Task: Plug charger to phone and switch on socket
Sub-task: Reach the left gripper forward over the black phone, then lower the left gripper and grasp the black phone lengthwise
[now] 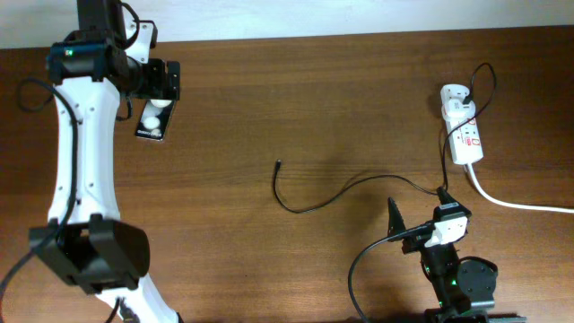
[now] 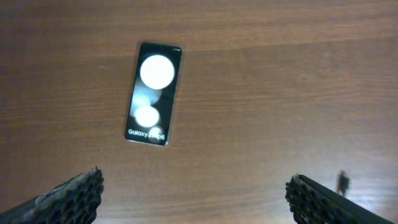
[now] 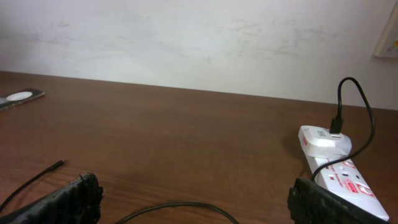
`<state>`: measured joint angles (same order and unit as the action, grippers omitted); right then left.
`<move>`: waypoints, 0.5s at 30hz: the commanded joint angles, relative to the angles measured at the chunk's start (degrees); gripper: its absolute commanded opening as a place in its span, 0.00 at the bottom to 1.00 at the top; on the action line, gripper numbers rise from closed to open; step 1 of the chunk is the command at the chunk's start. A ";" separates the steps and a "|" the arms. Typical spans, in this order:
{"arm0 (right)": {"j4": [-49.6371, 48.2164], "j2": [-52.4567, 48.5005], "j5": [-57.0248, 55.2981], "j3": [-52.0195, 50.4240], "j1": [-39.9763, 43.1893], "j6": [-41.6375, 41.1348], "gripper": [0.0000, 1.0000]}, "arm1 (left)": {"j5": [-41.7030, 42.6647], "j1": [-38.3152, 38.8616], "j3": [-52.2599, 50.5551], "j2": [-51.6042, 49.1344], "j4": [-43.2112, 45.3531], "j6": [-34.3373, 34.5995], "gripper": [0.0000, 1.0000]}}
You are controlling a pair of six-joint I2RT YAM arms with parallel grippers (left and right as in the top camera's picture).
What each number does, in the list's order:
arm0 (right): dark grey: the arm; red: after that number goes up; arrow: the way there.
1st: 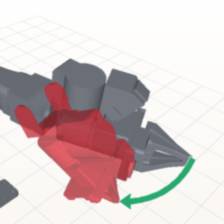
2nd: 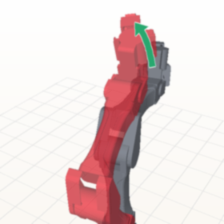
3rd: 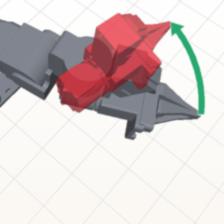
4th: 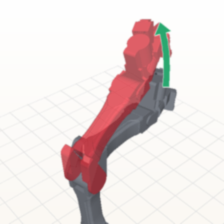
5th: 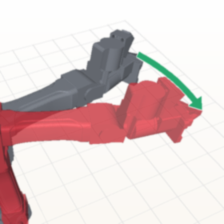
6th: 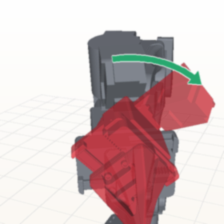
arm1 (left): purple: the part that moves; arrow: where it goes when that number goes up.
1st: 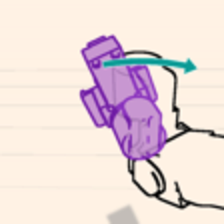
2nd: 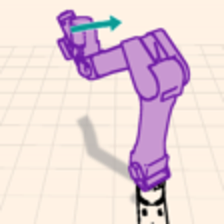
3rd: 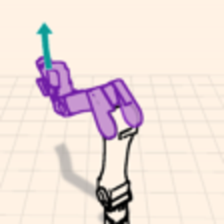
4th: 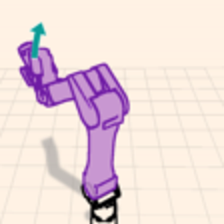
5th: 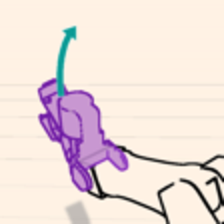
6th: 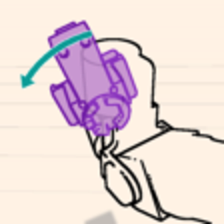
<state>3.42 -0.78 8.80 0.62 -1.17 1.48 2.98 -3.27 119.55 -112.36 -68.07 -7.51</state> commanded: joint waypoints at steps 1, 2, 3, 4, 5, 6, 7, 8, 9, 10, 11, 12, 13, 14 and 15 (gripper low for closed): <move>0.33 0.57 -0.59 -0.31 -0.37 -0.42 0.99 | -0.28 -1.20 1.38 -5.88 0.50 -3.06 0.99; 0.33 0.57 -0.59 -0.31 -0.37 -0.39 0.99 | -0.28 -1.29 1.38 -7.06 0.63 -4.28 0.99; 0.33 0.57 -0.59 -0.31 -0.37 -0.42 0.99 | -0.31 -1.31 1.38 -8.09 0.76 -5.27 0.99; 0.33 0.57 -0.59 -0.31 -0.37 -0.39 0.99 | -0.35 -1.31 1.38 -9.70 1.49 -5.75 0.99; 0.33 0.57 -0.59 -0.31 -0.37 -0.39 0.99 | -0.44 -1.31 1.38 -10.62 2.21 -5.90 0.99; 0.33 0.57 -0.59 -0.31 -0.37 -0.42 0.99 | -0.46 -1.38 1.38 -11.67 3.45 -5.92 0.99; 0.33 0.57 -0.59 -0.31 -0.37 -0.39 0.99 | -0.46 -1.42 1.38 -12.55 4.50 -5.92 0.99; 0.33 0.57 -0.59 -0.31 -0.37 -0.39 0.99 | -0.48 -1.44 1.38 -13.90 5.86 -5.99 0.99; 0.31 0.57 -0.59 -0.31 -0.37 -0.39 0.99 | -0.44 -1.46 1.36 -14.56 6.43 -6.12 0.99; 0.33 0.57 -0.59 -0.31 -0.37 -0.39 0.99 | -0.46 -1.46 1.36 -15.45 7.06 -6.16 0.99; 0.33 0.57 -0.59 -0.31 -0.37 -0.42 0.99 | -0.46 -1.64 1.36 -16.50 7.63 -6.34 0.99; 0.33 0.57 -0.59 -0.31 -0.37 -0.39 0.99 | -0.46 -1.86 1.36 -17.49 8.07 -6.34 0.99; 0.33 0.57 -0.59 -0.31 -0.37 -0.39 0.99 | -0.48 -2.21 1.36 -18.58 8.46 -6.34 0.99; 0.33 0.57 -0.59 -0.31 -0.37 -0.42 0.99 | -0.46 -2.82 1.36 -20.13 8.96 -6.32 0.99; 0.33 0.57 -0.59 -0.31 -0.37 -0.39 0.99 | -0.46 -3.26 1.36 -21.16 9.49 -6.32 0.99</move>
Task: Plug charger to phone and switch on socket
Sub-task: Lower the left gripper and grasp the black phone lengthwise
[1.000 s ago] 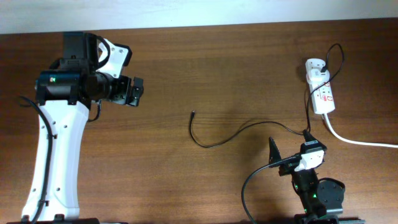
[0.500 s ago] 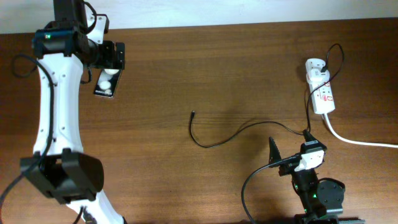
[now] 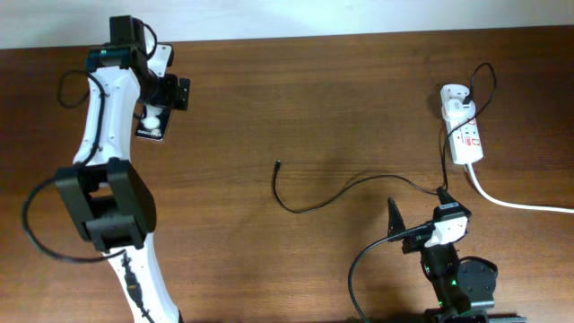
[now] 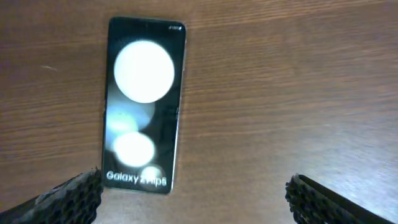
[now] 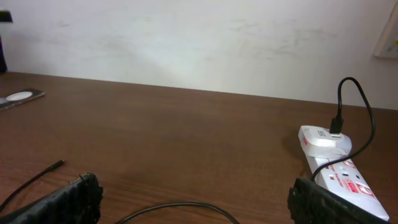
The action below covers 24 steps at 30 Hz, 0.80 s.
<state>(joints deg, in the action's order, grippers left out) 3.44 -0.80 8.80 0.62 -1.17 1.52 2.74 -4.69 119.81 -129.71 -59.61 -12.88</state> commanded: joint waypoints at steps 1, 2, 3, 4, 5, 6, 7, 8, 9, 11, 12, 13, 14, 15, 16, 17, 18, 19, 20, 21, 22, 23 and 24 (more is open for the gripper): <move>0.31 0.59 -0.59 -0.31 -0.37 -0.46 0.99 | -0.22 -2.14 1.09 -4.55 1.42 -0.94 0.99; 0.31 0.59 -0.59 -0.31 -0.37 -0.46 0.99 | -0.22 -2.91 1.09 -5.79 2.32 -0.94 0.99; 0.31 0.59 -0.59 -0.31 -0.37 -0.44 0.99 | -0.20 -3.32 1.09 -6.32 2.95 -0.92 0.99; 0.31 0.59 -0.59 -0.31 -0.37 -0.46 0.99 | -0.17 -3.72 1.09 -6.84 3.72 -0.92 0.99; 0.28 0.59 -0.59 -0.31 -0.37 -0.46 0.99 | -0.02 -4.02 1.09 -7.32 4.83 -0.94 0.99; 0.31 0.59 -0.59 -0.31 -0.37 -0.44 0.99 | 0.02 -4.11 1.09 -8.13 5.88 -0.96 0.99; 0.31 0.59 -0.59 -0.31 -0.37 -0.44 0.99 | 0.02 -4.11 1.09 -8.87 6.51 -1.11 0.99; 0.31 0.59 -0.59 -0.31 -0.37 -0.44 0.99 | 1.18 -4.11 1.09 -9.44 6.75 -3.02 0.99; 0.31 0.59 -0.59 -0.31 -0.37 -0.44 0.99 | 3.15 -4.11 1.09 -10.19 7.15 -5.09 0.99; 0.31 0.59 -0.59 -0.31 -0.37 -0.46 0.99 | 3.89 -4.11 1.09 -11.54 9.07 -6.10 0.99; 0.31 0.59 -0.59 -0.31 -0.37 -0.44 0.99 | 3.87 -4.11 1.09 -11.74 9.70 -6.10 0.99; 0.31 0.59 -0.59 -0.31 -0.37 -0.44 0.99 | 3.87 -4.13 1.09 -11.87 10.16 -6.10 0.99; 0.31 0.59 -0.59 -0.31 -0.37 -0.46 0.99 | 3.87 -4.13 1.09 -12.00 10.99 -6.10 0.99; 0.31 0.59 -0.59 -0.31 -0.37 -0.46 0.99 | 3.65 -4.13 1.09 -12.20 11.69 -6.10 0.99; 0.31 0.59 -0.59 -0.31 -0.37 -0.46 0.99 | 3.58 -4.13 1.09 -12.48 12.39 -6.12 0.99; 0.31 0.59 -0.59 -0.31 -0.37 -0.44 0.99 | 3.61 -4.11 1.09 -12.81 12.76 -6.10 0.99; 0.31 0.59 -0.59 -0.31 -0.37 -0.46 0.99 | 3.61 -4.11 1.09 -13.29 13.16 -6.10 0.99; 0.31 0.59 -0.59 -0.31 -0.37 -0.46 0.99 | 3.58 -4.13 1.09 -13.75 13.49 -6.10 0.99; 0.31 0.59 -0.59 -0.31 -0.37 -0.44 0.99 | 3.58 -4.13 1.09 -13.90 13.55 -6.10 0.99; 0.31 0.59 -0.59 -0.31 -0.37 -0.46 0.99 | 3.56 -4.11 1.09 -14.19 13.86 -6.10 0.99; 0.31 0.59 -0.59 -0.31 -0.37 -0.46 0.99 | 3.56 -4.11 1.09 -14.19 14.05 -6.10 0.99; 0.31 0.59 -0.59 -0.31 -0.37 -0.44 0.99 | 3.45 -4.11 1.09 -14.19 14.40 -6.10 0.99; 0.31 0.59 -0.59 -0.31 -0.37 -0.44 0.99 | 3.45 -4.13 1.09 -14.19 14.69 -6.10 0.99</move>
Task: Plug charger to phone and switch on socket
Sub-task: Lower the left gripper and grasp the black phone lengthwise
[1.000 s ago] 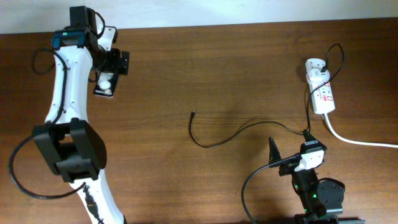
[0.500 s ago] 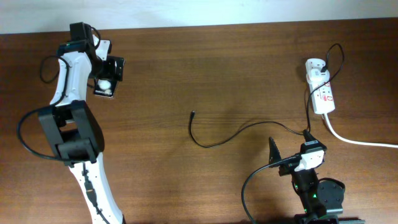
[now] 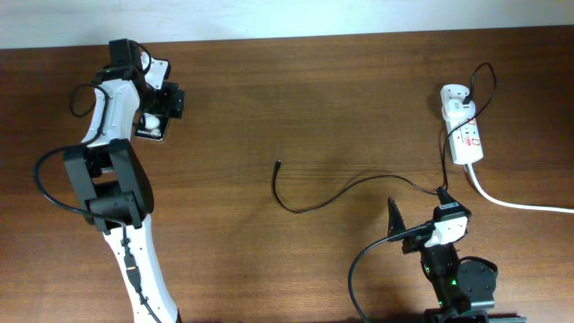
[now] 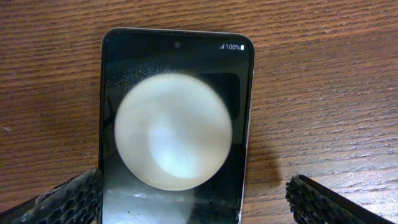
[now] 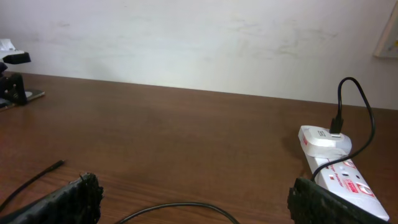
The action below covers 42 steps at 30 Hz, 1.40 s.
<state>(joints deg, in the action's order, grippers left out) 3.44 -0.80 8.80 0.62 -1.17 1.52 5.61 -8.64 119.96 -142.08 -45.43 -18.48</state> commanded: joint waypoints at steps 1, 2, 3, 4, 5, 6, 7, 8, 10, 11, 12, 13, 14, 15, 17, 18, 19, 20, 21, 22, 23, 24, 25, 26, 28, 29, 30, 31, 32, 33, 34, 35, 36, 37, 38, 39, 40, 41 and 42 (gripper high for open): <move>0.31 0.59 -0.59 -0.31 -0.37 -0.46 0.99 | 0.59 -0.15 0.94 -1.84 0.68 -0.50 0.99; 0.31 0.59 -0.59 -0.31 -0.37 -0.46 0.99 | 0.55 -0.17 0.94 -1.86 0.83 -0.50 0.99; 0.31 0.59 -0.59 -0.31 -0.37 -0.44 0.99 | 0.57 -0.28 0.94 -1.86 0.94 -0.50 0.99; 0.31 0.59 -0.59 -0.31 -0.37 -0.46 0.99 | 0.59 -0.44 0.96 -1.86 1.01 -0.50 0.99; 0.31 0.59 -0.59 -0.31 -0.37 -0.46 0.99 | 0.59 -0.44 0.96 -1.86 0.96 -0.50 0.99; 0.31 0.59 -0.59 -0.31 -0.37 -0.44 0.99 | 0.57 -0.44 0.96 -1.84 0.85 -0.52 0.99; 0.31 0.59 -0.59 -0.31 -0.37 -0.46 0.99 | 0.55 -0.44 0.96 -1.86 0.85 -0.52 0.99; 0.31 0.59 -0.59 -0.31 -0.37 -0.46 0.99 | 0.46 -0.55 0.96 -1.86 0.85 -1.42 0.99; 0.31 0.59 -0.59 -0.31 -0.37 -0.44 0.99 | -1.14 -0.81 0.96 -1.86 0.55 -1.42 0.99; 0.31 0.59 -0.59 -0.31 -0.37 -0.44 0.99 | -1.11 -1.07 0.96 -1.86 -0.09 -1.40 0.99; 0.31 0.59 -0.59 -0.31 -0.37 -0.44 0.99 | -1.11 -1.25 0.96 -1.86 -0.61 -1.40 0.99; 0.31 0.59 -0.59 -0.31 -0.37 -0.44 0.99 | -1.11 -1.49 0.94 -1.86 -1.36 -1.40 1.00; 0.31 0.59 -0.59 -0.31 -0.37 -0.44 0.99 | -1.11 -1.66 0.94 -1.86 -1.99 -1.40 0.99; 0.31 0.59 -0.59 -0.31 -0.37 -0.44 0.99 | -1.09 -1.79 0.94 -1.86 -2.54 -1.38 0.97; 0.31 0.59 -0.59 -0.31 -0.37 -0.44 0.99 | -0.90 -1.81 0.94 -1.86 -4.26 -1.38 0.93; 0.28 0.59 -0.59 -0.31 -0.37 -0.44 0.99 | -0.90 -1.81 0.94 -1.86 -4.70 -1.36 0.91; 0.31 0.59 -0.59 -0.31 -0.37 -0.44 0.99 | -0.90 -1.81 0.94 -1.86 -4.98 -1.36 0.89; 0.31 0.59 -0.59 -0.31 -0.37 -0.44 0.99 | -0.87 -1.79 0.94 -1.86 -4.92 -1.36 0.88; 0.31 0.59 -0.59 -0.31 -0.37 -0.44 0.99 | -0.63 -1.75 0.94 -1.86 -4.76 -1.36 0.86; 0.31 0.59 -0.59 -0.31 -0.37 -0.44 0.99 | -0.22 -1.75 0.94 -1.86 -4.72 -1.33 0.84; 0.31 0.59 -0.59 -0.31 -0.37 -0.44 0.99 | 0.00 -1.75 0.94 -1.86 -4.72 -1.33 0.78; 0.31 0.59 -0.59 -0.31 -0.37 -0.44 0.99 | 0.26 -1.75 0.94 -1.86 -4.74 -1.33 0.77; 0.31 0.59 -0.59 -0.31 -0.37 -0.44 0.99 | 0.85 -1.75 0.94 -1.86 -4.76 -1.31 0.77; 0.31 0.59 -0.59 -0.31 -0.37 -0.44 0.99 | 1.05 -1.75 0.94 -1.86 -4.79 -1.16 0.75; 0.31 0.59 -0.59 -0.31 -0.37 -0.44 0.99 | 1.03 -1.75 0.94 -1.86 -4.79 0.96 0.72; 0.31 0.59 -0.59 -0.31 -0.37 -0.44 0.99 | 1.03 -1.75 0.94 -1.86 -4.81 1.79 0.71; 0.31 0.59 -0.59 -0.31 -0.37 -0.46 0.99 | 1.05 -1.75 0.94 -1.86 -4.81 2.69 0.70; 0.31 0.59 -0.59 -0.31 -0.37 -0.44 0.99 | 1.03 -1.75 0.94 -1.86 -5.05 3.61 0.69; 0.28 0.59 -0.59 -0.31 -0.37 -0.44 0.99 | 1.03 -1.75 0.94 -1.86 -5.40 5.09 0.70; 0.31 0.59 -0.59 -0.31 -0.37 -0.44 0.99 | 1.05 -1.73 0.94 -1.86 -5.95 6.62 0.70; 0.28 0.59 -0.59 -0.31 -0.37 -0.44 0.99 | 1.03 -1.57 0.94 -1.86 -6.93 8.11 0.70; 0.31 0.59 -0.59 -0.31 -0.37 -0.46 0.99 | 1.05 -1.53 0.94 -1.86 -7.56 9.05 0.70; 0.31 0.59 -0.59 -0.31 -0.37 -0.44 0.99 | 1.07 -1.49 0.94 -1.86 -8.74 10.51 0.70; 0.31 0.59 -0.59 -0.31 -0.37 -0.44 0.99 | 1.05 -1.46 0.94 -1.86 -9.88 11.80 0.68; 0.31 0.59 -0.59 -0.31 -0.37 -0.44 0.99 | 1.03 -1.42 0.94 -1.86 -11.08 12.96 0.68; 0.31 0.59 -0.59 -0.31 -0.37 -0.44 0.99 | 1.05 -1.22 0.94 -1.86 -12.48 13.14 0.66; 0.31 0.59 -0.59 -0.31 -0.37 -0.44 0.99 | 1.03 -0.92 0.94 -1.86 -13.88 13.66 0.66; 0.31 0.59 -0.59 -0.31 -0.37 -0.46 0.99 | 1.03 -0.48 0.94 -1.86 -15.87 15.19 0.67; 0.31 0.59 -0.59 -0.31 -0.37 -0.46 0.99 | 1.03 -0.11 0.94 -1.86 -17.33 15.91 0.67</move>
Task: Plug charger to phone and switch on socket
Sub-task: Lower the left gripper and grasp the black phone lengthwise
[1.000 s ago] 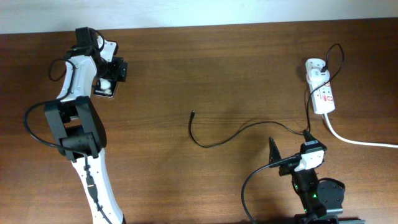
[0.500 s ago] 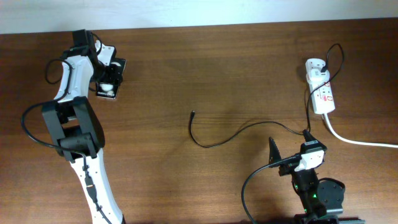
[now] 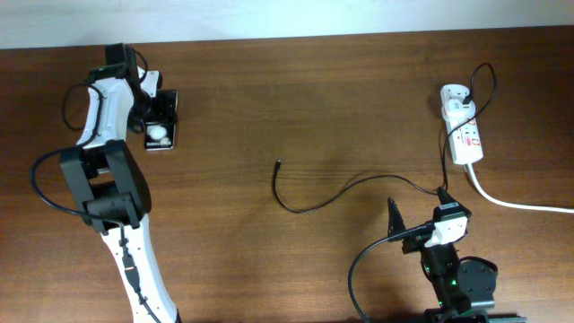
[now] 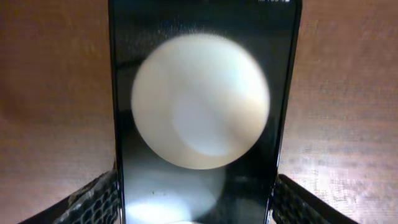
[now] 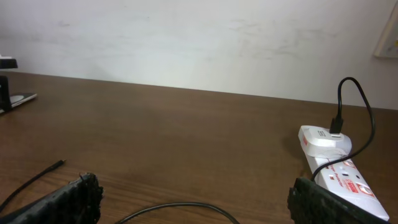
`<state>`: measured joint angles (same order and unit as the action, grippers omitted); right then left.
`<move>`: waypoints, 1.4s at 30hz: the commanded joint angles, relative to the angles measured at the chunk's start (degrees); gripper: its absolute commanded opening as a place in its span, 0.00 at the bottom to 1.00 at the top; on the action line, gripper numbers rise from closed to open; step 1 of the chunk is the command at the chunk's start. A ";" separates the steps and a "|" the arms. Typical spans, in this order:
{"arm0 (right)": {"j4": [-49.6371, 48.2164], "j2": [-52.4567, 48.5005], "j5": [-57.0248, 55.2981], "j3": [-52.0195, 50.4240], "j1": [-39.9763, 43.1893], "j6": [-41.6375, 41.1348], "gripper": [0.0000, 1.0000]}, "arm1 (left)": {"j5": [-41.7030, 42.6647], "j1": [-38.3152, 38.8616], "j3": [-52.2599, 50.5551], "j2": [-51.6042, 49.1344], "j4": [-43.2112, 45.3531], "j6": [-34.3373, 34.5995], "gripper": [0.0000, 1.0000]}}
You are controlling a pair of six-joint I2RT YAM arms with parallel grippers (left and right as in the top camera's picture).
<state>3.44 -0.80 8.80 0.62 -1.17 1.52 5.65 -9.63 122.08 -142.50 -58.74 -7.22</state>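
The black phone fills the left wrist view, screen up with a bright round glare. My left gripper is shut on its long sides, both fingers pressed against its edges. Overhead, the phone lies at the far left of the table under that gripper. The black charger cable curls across the middle, its free plug tip lying loose. The white socket strip lies at the far right. My right gripper stands open at the near edge, nothing between its fingers.
A white adapter sits plugged into the strip, with the black cable looping up from it. A white mains lead runs off to the right. A pale wall bounds the table's far side.
My left gripper has come down onto the phone and shut on its sides. Overhead, the phone now lies slightly right of and squarer than before. The right arm has not moved.
The left gripper hung open well above the phone, which lay tilted at the far left. It was then lower, then close over the screen, still open. Now it is shut on the phone. Cable, strip and right gripper stayed where they were.
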 commanded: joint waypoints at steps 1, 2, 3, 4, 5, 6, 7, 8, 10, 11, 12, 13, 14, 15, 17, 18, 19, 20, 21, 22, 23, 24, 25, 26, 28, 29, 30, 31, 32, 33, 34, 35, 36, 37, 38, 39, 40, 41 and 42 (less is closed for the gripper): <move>0.28 0.59 -0.59 -0.31 -0.37 -0.44 0.99 | 0.98 1.27 -1.18 -1.44 -5.25 5.11 0.68; 0.31 0.59 -0.59 -0.31 -0.37 -0.44 0.99 | 0.98 1.90 -1.18 -1.44 -6.91 5.11 0.69; 0.31 0.59 -0.59 -0.31 -0.37 -0.44 0.99 | 0.98 2.54 -1.18 -1.44 -8.17 5.09 0.69; 0.31 0.59 -0.59 -0.31 -0.37 -0.46 0.99 | 1.01 3.74 -1.18 -1.44 -10.05 5.11 0.69; 0.31 0.59 -0.59 -0.31 -0.37 -0.44 0.99 | 0.98 4.44 -1.20 -1.44 -10.88 5.11 0.69; 0.31 0.59 -0.59 -0.31 -0.37 -0.46 0.99 | 0.96 5.18 -1.22 -1.44 -11.37 5.09 0.70; 0.31 0.59 -0.59 -0.31 -0.37 -0.46 0.99 | 0.72 6.32 -1.22 -1.44 -11.67 5.09 0.71; 0.31 0.59 -0.59 -0.31 -0.37 -0.46 0.99 | -0.66 7.10 -1.25 -1.44 -11.61 5.09 0.71; 0.28 0.59 -0.59 -0.31 -0.37 -0.44 0.99 | -3.19 7.91 -1.25 -1.44 -11.21 5.09 0.70; 0.31 0.59 -0.59 -0.31 -0.37 -0.44 0.99 | -3.58 8.11 -1.27 -1.46 -11.06 5.11 0.70; 0.31 0.59 -0.59 -0.31 -0.37 -0.44 0.99 | -3.54 8.17 -1.31 -1.53 -10.80 5.16 0.70; 0.28 0.59 -0.59 -0.31 -0.37 -0.44 0.99 | -3.54 8.33 -1.81 -1.68 -10.08 5.18 0.70; 0.31 0.59 -0.59 -0.31 -0.37 -0.44 0.99 | -3.52 8.48 -2.58 -1.73 -9.20 5.27 0.70; 0.31 0.59 -0.59 -0.31 -0.37 -0.44 0.99 | -3.52 8.74 -3.56 -1.79 -8.52 5.31 0.70; 0.31 0.59 -0.59 -0.31 -0.37 -0.44 0.99 | -3.54 9.42 -5.09 -1.88 -7.96 5.29 0.71; 0.31 0.59 -0.59 -0.31 -0.37 -0.44 0.99 | -3.56 9.77 -5.40 -1.88 -7.93 5.29 0.71; 0.31 0.59 -0.59 -0.31 -0.37 -0.44 0.99 | -3.56 10.12 -5.49 -1.88 -7.96 5.29 0.71; 0.31 0.59 -0.59 -0.31 -0.37 -0.44 0.99 | -3.56 10.34 -5.49 -1.88 -7.96 5.27 0.73; 0.31 0.59 -0.59 -0.31 -0.37 -0.44 0.99 | -3.76 10.62 -5.49 -1.88 -7.91 5.22 0.75; 0.31 0.59 -0.59 -0.31 -0.37 -0.46 0.99 | -4.44 10.82 -5.49 -1.88 -7.78 4.94 0.76; 0.31 0.59 -0.59 -0.31 -0.37 -0.46 0.99 | -5.60 10.99 -5.51 -1.88 -7.67 4.68 0.77; 0.31 0.59 -0.59 -0.31 -0.37 -0.44 0.99 | -6.62 11.15 -5.73 -1.88 -7.30 4.63 0.77; 0.28 0.59 -0.59 -0.31 -0.37 -0.44 0.99 | -6.97 11.30 -5.81 -1.90 -7.15 4.63 0.78; 0.28 0.59 -0.59 -0.31 -0.37 -0.44 0.99 | -6.95 11.41 -5.81 -1.92 -7.06 4.63 0.77; 0.31 0.59 -0.59 -0.31 -0.37 -0.44 0.99 | -6.97 11.39 -5.81 -1.92 -6.95 4.63 0.70; 0.28 0.59 -0.59 -0.31 -0.37 -0.44 0.99 | -6.97 11.39 -5.79 -1.92 -6.80 4.63 0.70; 0.31 0.59 -0.59 -0.31 -0.37 -0.44 0.99 | -6.95 11.39 -5.66 -1.90 -6.71 4.66 0.70; 0.31 0.59 -0.59 -0.31 -0.37 -0.44 0.98 | -6.95 11.34 -5.09 -1.90 -7.17 4.66 0.69; 0.31 0.59 -0.59 -0.31 -0.37 -0.44 0.99 | -6.95 11.34 -4.55 -1.88 -7.65 4.66 0.69; 0.31 0.59 -0.59 -0.31 -0.37 -0.44 0.99 | -6.95 11.34 -3.61 -1.84 -8.46 4.68 0.69; 0.31 0.59 -0.59 -0.31 -0.37 -0.46 0.99 | -6.93 11.34 -1.70 -1.79 -10.19 4.68 0.68; 0.31 0.59 -0.59 -0.31 -0.37 -0.46 0.99 | -6.91 11.37 0.79 -1.79 -12.39 5.35 0.67; 0.28 0.59 -0.59 -0.31 -0.37 -0.44 0.99 | -6.29 11.37 3.69 -1.79 -14.80 5.86 0.67; 0.31 0.59 -0.59 -0.31 -0.37 -0.44 0.99 | -5.33 11.37 5.68 -1.79 -16.28 5.99 0.67; 0.31 0.59 -0.59 -0.31 -0.37 -0.46 0.99 | -4.02 11.37 7.67 -1.79 -17.68 5.99 0.66; 0.31 0.59 -0.59 -0.31 -0.37 -0.44 0.99 | -2.84 11.41 10.97 -1.79 -20.06 6.01 0.66; 0.31 0.59 -0.59 -0.31 -0.37 -0.46 0.99 | -2.84 11.47 13.16 -1.79 -21.64 6.40 0.66; 0.31 0.59 -0.59 -0.31 -0.37 -0.46 0.99 | -2.82 11.63 15.04 -1.79 -23.28 6.43 0.66; 0.31 0.59 -0.59 -0.31 -0.37 -0.44 0.99 | -2.82 11.89 16.20 -1.79 -24.55 6.43 0.65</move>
<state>3.42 -0.80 8.80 0.62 -1.17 1.50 1.56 1.93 133.75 -144.66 -81.06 -1.83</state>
